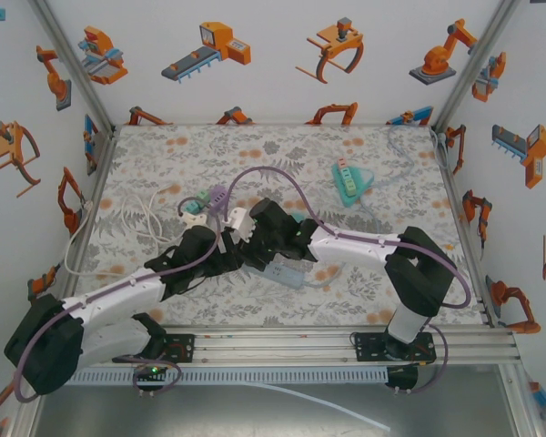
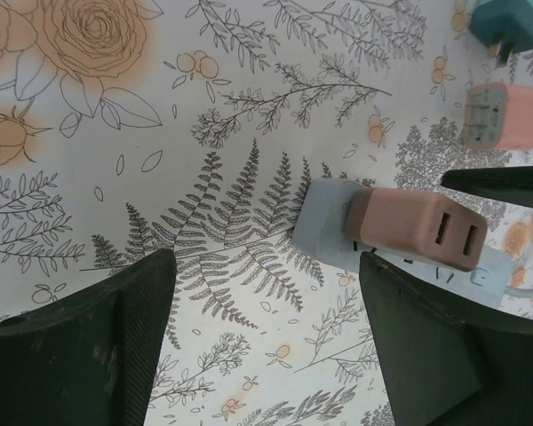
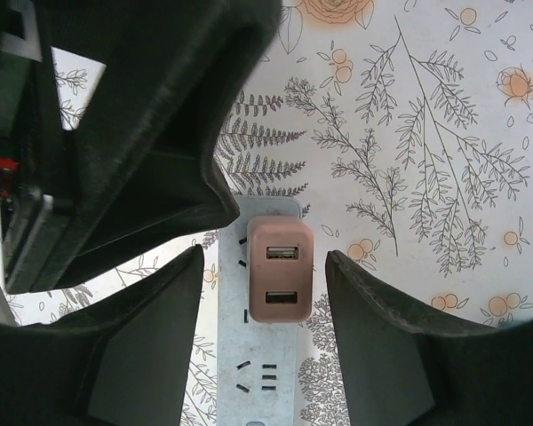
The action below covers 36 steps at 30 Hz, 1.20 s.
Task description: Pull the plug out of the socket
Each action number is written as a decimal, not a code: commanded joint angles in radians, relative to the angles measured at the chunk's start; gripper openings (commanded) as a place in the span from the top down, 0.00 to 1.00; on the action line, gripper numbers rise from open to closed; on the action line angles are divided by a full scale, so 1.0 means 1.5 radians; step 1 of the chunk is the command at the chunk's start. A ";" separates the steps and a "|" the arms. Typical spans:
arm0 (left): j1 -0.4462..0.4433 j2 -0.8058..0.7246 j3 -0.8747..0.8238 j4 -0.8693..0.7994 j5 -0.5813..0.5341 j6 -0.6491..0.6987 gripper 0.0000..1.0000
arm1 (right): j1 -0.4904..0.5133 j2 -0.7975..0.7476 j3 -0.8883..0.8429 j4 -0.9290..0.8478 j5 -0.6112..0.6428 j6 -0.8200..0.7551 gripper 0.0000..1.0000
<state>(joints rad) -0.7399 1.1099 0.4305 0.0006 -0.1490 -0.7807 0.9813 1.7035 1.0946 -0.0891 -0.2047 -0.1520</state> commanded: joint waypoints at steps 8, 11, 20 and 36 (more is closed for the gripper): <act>-0.008 0.046 0.027 -0.006 -0.004 -0.022 0.27 | -0.001 0.016 0.000 0.035 0.002 -0.012 0.57; -0.009 0.051 0.034 -0.028 -0.010 -0.022 0.31 | 0.000 0.025 -0.006 0.042 0.017 -0.021 0.52; -0.008 0.070 0.028 -0.033 -0.004 -0.027 0.32 | -0.001 0.037 -0.012 0.075 0.005 -0.010 0.72; -0.007 0.157 0.064 -0.106 -0.028 -0.060 0.36 | -0.001 -0.060 -0.029 0.140 -0.045 0.031 0.87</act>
<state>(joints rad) -0.7509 1.2968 0.5320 -0.0185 -0.1455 -0.8520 0.9718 1.7069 1.0290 -0.0101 -0.2070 -0.1307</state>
